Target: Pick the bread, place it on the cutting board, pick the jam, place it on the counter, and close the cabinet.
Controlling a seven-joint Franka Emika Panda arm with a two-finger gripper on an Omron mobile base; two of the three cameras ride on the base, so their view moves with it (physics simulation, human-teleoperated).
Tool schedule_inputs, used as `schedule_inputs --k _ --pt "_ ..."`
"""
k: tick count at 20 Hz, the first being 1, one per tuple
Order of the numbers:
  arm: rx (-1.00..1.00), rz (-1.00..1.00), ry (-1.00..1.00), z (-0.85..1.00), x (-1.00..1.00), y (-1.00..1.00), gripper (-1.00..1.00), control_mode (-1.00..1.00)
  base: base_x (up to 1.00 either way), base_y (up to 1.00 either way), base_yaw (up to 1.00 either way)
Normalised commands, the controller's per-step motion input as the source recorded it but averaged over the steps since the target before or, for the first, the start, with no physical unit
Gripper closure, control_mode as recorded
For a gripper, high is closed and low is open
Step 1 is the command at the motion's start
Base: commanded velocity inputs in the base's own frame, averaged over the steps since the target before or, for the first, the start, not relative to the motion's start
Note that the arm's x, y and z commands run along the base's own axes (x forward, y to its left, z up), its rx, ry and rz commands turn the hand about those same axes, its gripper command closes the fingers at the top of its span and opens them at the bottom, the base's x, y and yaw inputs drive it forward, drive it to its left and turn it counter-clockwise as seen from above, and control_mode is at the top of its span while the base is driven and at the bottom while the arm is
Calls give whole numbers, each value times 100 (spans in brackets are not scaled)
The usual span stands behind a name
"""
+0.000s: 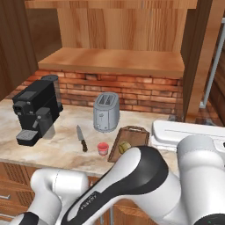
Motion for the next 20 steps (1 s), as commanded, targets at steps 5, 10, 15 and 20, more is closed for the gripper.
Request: schedule_inputs --k 5,10,15,20 --pt "0 0 0 -4 10 29 -100 -100 0 0 0" --pt "0 0 0 -4 5 23 -100 -100 0 0 0" --pt "0 0 0 0 23 9 -100 -100 0 0 0" --pt "0 0 0 0 38 1 -100 -100 0 0 0"
